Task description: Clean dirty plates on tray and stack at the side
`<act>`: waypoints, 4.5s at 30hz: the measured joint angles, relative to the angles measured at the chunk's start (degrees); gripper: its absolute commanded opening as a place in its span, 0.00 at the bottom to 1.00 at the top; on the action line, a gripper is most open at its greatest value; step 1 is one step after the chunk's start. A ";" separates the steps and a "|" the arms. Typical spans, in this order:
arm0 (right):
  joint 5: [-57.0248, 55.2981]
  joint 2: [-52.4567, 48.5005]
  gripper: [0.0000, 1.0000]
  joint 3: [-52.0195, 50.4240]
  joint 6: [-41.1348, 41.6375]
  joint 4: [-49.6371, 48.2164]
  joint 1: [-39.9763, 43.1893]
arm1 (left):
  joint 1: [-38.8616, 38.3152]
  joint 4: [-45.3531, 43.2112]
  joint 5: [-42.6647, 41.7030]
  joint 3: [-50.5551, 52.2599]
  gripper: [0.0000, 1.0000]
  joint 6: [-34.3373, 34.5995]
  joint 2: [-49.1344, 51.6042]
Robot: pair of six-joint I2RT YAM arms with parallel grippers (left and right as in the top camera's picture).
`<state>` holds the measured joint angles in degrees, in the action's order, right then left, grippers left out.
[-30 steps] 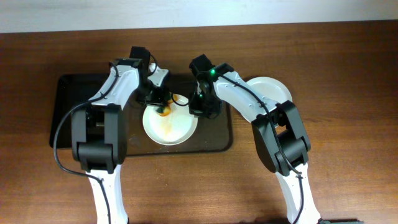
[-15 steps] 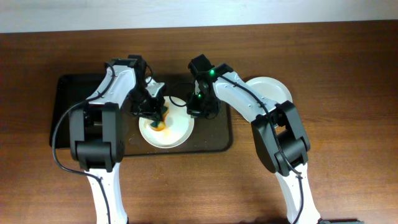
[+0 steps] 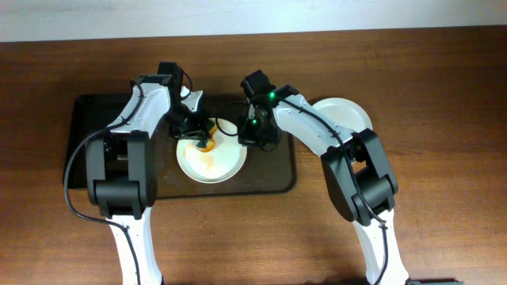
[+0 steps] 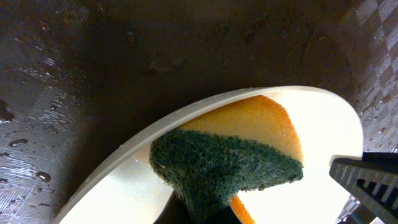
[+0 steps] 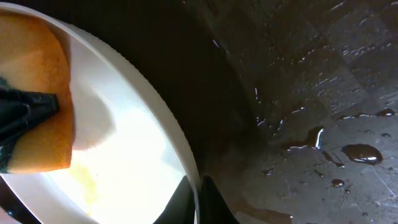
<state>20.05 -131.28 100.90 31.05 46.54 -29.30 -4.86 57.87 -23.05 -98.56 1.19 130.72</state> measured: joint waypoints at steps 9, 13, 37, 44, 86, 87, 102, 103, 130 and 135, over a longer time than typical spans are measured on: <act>0.48 -0.09 0.04 -1.20 0.15 -0.98 -0.33 | 0.00 0.11 0.11 -0.09 0.01 0.24 0.00; 0.46 -0.09 0.04 -1.22 0.04 -0.96 -0.33 | 0.09 4.26 1.84 -2.80 0.01 0.39 0.76; -36.85 21.88 0.04 -2.23 -5.25 9.29 -3.43 | 8.22 20.20 -1.07 -34.60 0.01 -4.66 5.05; -59.76 22.12 0.04 -2.25 -5.81 12.26 -12.09 | 8.22 20.13 -0.90 -34.38 0.01 -4.66 5.05; -25.35 26.86 0.04 -15.96 -1.75 12.22 32.20 | 8.22 19.30 0.83 -32.65 0.01 -4.66 5.05; -24.35 26.62 0.04 -18.03 -2.19 10.23 32.76 | 8.22 19.28 0.83 -32.65 0.01 -4.66 5.05; -13.16 26.12 0.61 -24.81 -5.38 3.58 32.11 | 8.22 18.95 3.65 -32.63 0.01 -4.68 5.05; -12.52 26.29 0.62 -23.61 -5.77 4.42 31.32 | 8.22 19.30 4.33 -32.65 0.01 -4.70 5.05; -15.69 16.81 0.17 -20.39 -4.11 3.06 9.60 | 17.68 25.44 29.99 -33.29 0.01 4.48 -2.14; -15.54 14.80 0.14 -20.39 -4.20 2.78 9.60 | 17.68 25.05 29.40 -30.91 0.01 4.48 -2.14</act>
<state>4.51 -116.49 80.51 26.85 49.32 -19.70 12.82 82.91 6.35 -129.47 5.67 128.57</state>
